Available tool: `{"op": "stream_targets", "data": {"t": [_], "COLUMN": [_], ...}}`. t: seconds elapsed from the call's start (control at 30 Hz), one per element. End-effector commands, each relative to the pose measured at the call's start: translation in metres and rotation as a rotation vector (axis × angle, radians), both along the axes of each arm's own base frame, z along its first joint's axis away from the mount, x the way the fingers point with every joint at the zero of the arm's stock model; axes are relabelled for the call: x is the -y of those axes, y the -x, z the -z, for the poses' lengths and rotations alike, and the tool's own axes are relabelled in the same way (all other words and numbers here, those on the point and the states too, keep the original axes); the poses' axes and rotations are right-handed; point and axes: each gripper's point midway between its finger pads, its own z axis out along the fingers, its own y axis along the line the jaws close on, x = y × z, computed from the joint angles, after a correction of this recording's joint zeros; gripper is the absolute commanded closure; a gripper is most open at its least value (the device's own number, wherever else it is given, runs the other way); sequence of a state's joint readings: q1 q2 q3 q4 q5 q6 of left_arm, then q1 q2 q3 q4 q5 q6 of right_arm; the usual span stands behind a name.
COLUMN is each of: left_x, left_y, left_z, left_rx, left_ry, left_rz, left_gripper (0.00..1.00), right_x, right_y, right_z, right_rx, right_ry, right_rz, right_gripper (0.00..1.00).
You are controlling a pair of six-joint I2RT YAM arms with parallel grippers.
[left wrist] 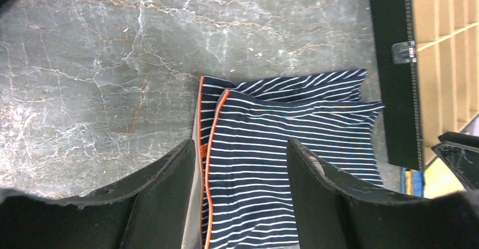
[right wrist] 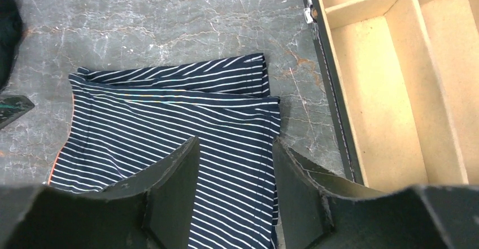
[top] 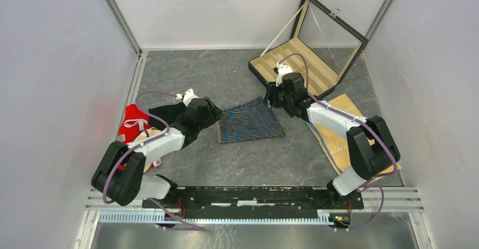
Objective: Roll the underwear
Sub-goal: Fold the underwear at the center of the board.
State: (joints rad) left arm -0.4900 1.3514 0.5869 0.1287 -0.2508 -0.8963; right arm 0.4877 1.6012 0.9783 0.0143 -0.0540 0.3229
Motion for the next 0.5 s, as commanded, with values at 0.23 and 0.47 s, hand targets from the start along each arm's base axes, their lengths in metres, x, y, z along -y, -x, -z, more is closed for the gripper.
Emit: {"op": "stream_targets", "data": {"t": [0.23, 0.47], "left_x": [0.026, 0.075], "left_y": [0.018, 0.052], "left_z": [-0.029, -0.031], "left_rx": [0.085, 0.119], "left_ry": [0.043, 0.068], "left_rz": [0.233, 0.449], "left_gripper": [0.47, 0.67], "right_x": [-0.008, -0.021], "right_y": [0.039, 0.092], "right_z": [-0.025, 0.005], "right_rx": [0.04, -0.05], "right_ry": [-0.052, 0.005], "right_rz": [-0.152, -0.263], "right_gripper": [0.47, 0.6]}}
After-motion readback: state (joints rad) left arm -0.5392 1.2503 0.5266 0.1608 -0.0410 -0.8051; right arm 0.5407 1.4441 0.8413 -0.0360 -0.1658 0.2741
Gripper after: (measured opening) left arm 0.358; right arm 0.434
